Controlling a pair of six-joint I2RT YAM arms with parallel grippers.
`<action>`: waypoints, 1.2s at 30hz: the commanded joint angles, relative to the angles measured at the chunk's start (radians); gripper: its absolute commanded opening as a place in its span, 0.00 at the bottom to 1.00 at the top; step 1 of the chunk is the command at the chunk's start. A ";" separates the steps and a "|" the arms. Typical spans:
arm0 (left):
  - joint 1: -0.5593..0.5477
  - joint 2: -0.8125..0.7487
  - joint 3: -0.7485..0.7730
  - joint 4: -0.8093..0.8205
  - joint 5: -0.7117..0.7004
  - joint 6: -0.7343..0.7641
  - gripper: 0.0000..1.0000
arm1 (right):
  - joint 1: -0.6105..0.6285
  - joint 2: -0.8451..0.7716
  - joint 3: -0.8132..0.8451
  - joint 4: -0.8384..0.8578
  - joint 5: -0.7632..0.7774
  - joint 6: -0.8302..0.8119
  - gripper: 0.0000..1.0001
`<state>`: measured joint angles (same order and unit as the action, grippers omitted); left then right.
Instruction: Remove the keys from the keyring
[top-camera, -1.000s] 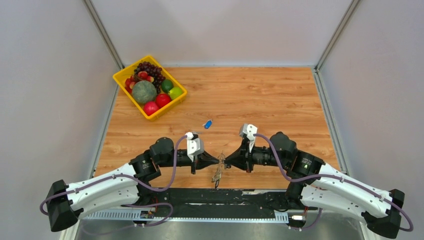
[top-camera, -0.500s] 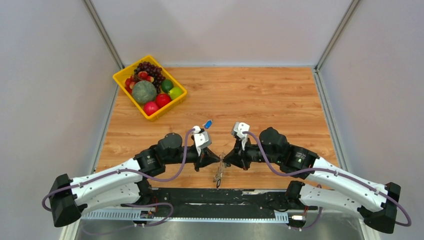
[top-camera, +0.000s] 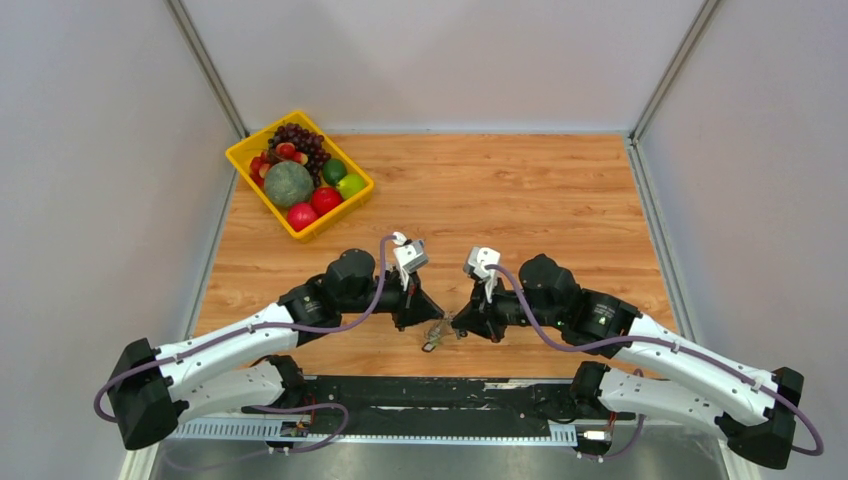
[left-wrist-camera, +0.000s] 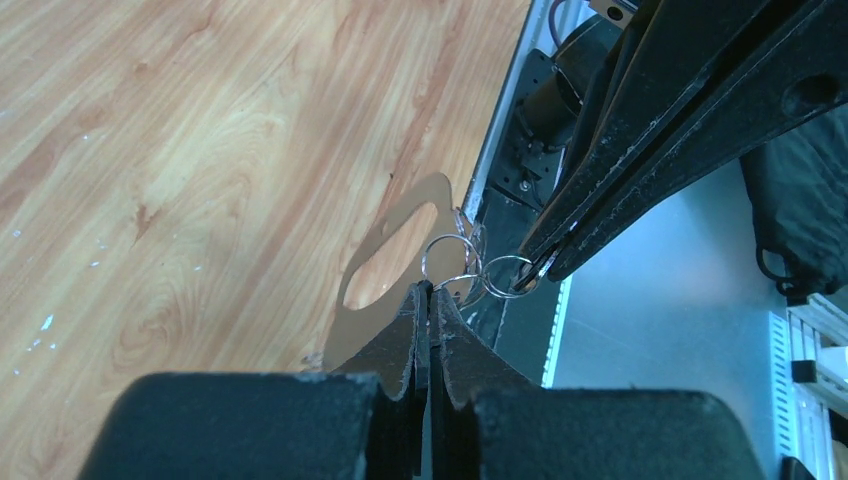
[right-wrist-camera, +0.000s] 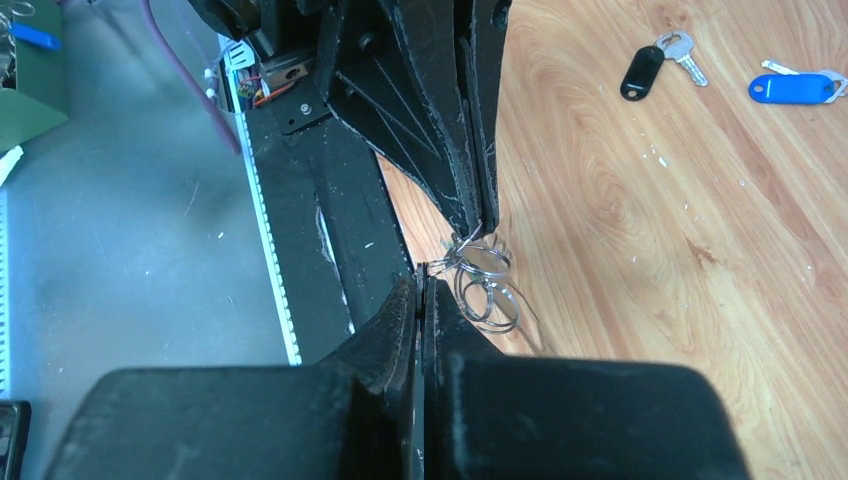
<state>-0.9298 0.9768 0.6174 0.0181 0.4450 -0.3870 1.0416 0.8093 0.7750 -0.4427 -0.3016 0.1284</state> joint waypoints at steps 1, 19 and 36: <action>0.033 0.007 0.027 -0.044 -0.054 -0.021 0.00 | 0.009 0.000 0.046 -0.011 -0.094 0.000 0.00; 0.075 0.029 0.058 -0.088 0.018 -0.030 0.00 | 0.017 0.080 0.192 -0.100 0.259 -0.165 0.00; 0.164 0.077 0.060 -0.072 0.062 -0.152 0.00 | 0.150 0.080 0.166 -0.082 0.236 -0.333 0.00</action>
<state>-0.8043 1.0489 0.6632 -0.0406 0.5480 -0.5045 1.1744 0.9558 0.9344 -0.5758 -0.0303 -0.1894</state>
